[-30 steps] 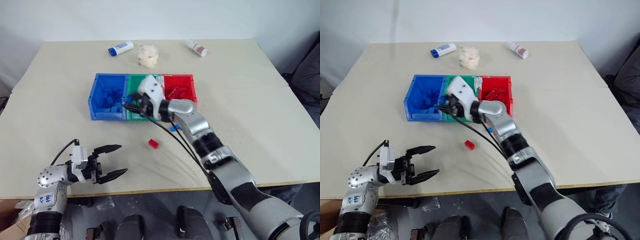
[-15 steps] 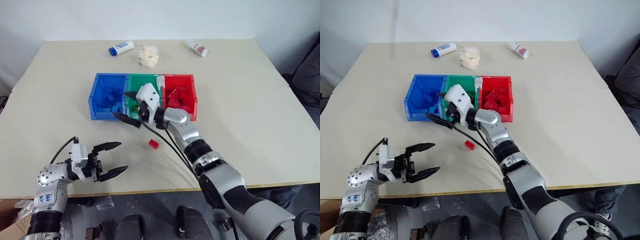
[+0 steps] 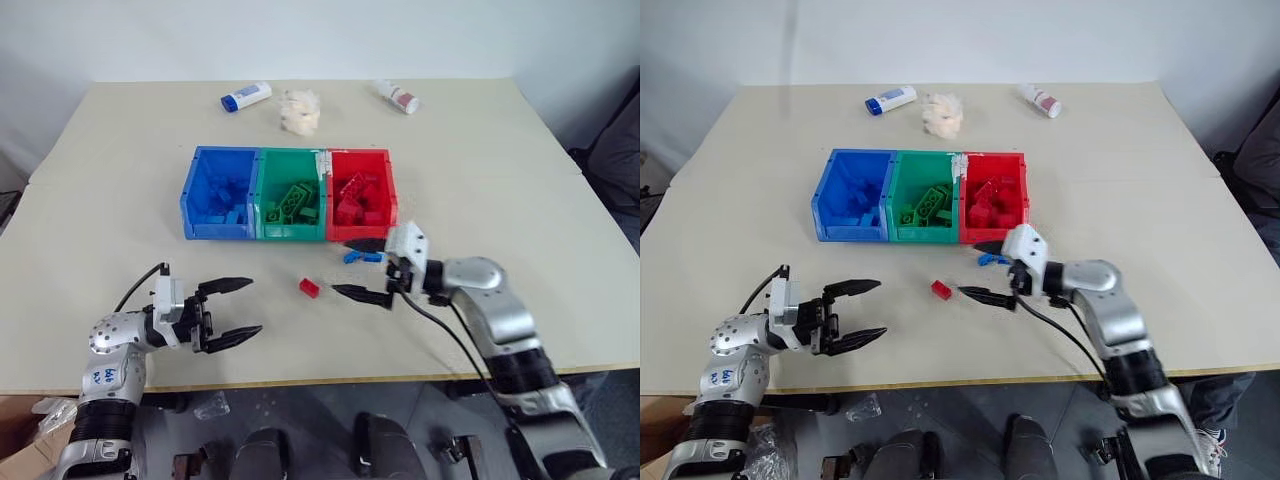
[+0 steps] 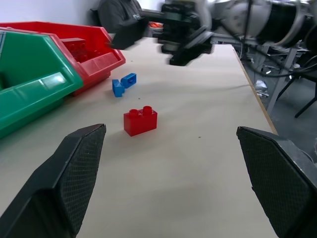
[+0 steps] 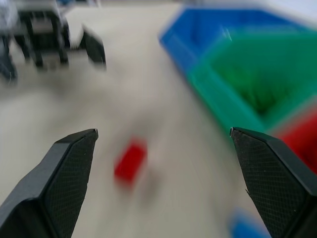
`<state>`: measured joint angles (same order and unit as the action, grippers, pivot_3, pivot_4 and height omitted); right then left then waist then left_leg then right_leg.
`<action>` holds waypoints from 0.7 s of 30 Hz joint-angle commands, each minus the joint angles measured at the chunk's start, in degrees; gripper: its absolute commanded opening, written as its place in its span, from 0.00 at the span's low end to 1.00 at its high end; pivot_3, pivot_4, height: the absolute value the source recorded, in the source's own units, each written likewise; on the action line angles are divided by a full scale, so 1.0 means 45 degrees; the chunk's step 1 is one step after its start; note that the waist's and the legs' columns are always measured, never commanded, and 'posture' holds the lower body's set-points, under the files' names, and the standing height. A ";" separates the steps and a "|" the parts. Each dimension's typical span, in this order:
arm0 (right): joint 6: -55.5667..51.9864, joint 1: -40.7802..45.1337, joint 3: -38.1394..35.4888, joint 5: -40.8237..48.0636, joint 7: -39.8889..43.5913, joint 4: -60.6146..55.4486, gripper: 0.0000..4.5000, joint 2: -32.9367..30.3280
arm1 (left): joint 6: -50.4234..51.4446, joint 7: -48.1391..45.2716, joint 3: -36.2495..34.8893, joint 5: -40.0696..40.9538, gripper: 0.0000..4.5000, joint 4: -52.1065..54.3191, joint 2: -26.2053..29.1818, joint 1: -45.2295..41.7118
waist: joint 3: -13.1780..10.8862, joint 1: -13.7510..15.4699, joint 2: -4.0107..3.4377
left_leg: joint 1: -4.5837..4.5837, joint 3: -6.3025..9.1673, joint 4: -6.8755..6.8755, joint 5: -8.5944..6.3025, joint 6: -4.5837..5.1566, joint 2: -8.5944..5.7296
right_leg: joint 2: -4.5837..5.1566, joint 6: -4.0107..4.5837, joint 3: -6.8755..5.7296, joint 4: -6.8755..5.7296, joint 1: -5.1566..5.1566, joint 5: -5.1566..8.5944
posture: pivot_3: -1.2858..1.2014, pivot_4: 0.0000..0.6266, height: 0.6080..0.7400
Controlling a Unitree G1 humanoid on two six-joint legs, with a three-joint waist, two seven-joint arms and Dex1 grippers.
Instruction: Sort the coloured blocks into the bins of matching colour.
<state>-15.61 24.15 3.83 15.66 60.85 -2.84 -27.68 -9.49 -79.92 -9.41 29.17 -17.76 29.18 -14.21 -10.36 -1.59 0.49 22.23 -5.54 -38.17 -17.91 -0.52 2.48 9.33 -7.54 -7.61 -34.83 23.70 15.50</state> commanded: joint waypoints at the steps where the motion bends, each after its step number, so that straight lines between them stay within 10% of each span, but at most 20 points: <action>1: -0.1204 -0.1409 -0.1571 0.0959 -0.0427 -0.2260 0.99 -0.1195 | -0.0180 -0.0451 -0.0058 0.0153 1.00 -0.0285 0.0127 -0.0137 | 0.0000 0.0056 0.0000 | 0.0000 0.0002 -0.0001 0.0000 0.0000 0.0000 | 0.0000 0.0000 -0.0001 0.0001 -0.0002 0.0000 | 0.52 0.24 1.00; 11: -0.2179 -0.5973 -0.5674 0.1769 -0.0741 -0.3577 0.99 -0.3919 | -0.0110 -0.1490 0.0029 0.0078 1.00 -0.1470 0.0398 -0.1069 | 0.0000 0.0328 0.0001 | -0.0008 -0.0009 -0.0024 -0.0010 0.0013 0.0000 | -0.0001 0.0009 0.0001 0.0018 -0.0019 -0.0006 | 0.52 0.24 1.00; 21: -0.1867 -0.4059 -0.3763 0.1266 -0.1920 -0.2544 0.99 -0.3118 | -0.0075 -0.1556 0.0091 -0.0016 1.00 -0.1661 0.0417 -0.1440 | 0.0000 0.0312 0.0001 | -0.0012 -0.0010 -0.0036 -0.0009 0.0013 0.0003 | -0.0002 0.0011 0.0002 0.0014 -0.0025 -0.0009 | 0.52 0.24 1.00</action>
<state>-25.26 5.02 -13.67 21.80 53.24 -14.88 -42.07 -9.48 -85.92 -8.86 28.93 -25.76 30.44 -20.31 -10.36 -0.18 0.49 22.18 -5.58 -38.34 -17.95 -0.47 2.49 9.32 -7.49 -7.60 -34.78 23.59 15.46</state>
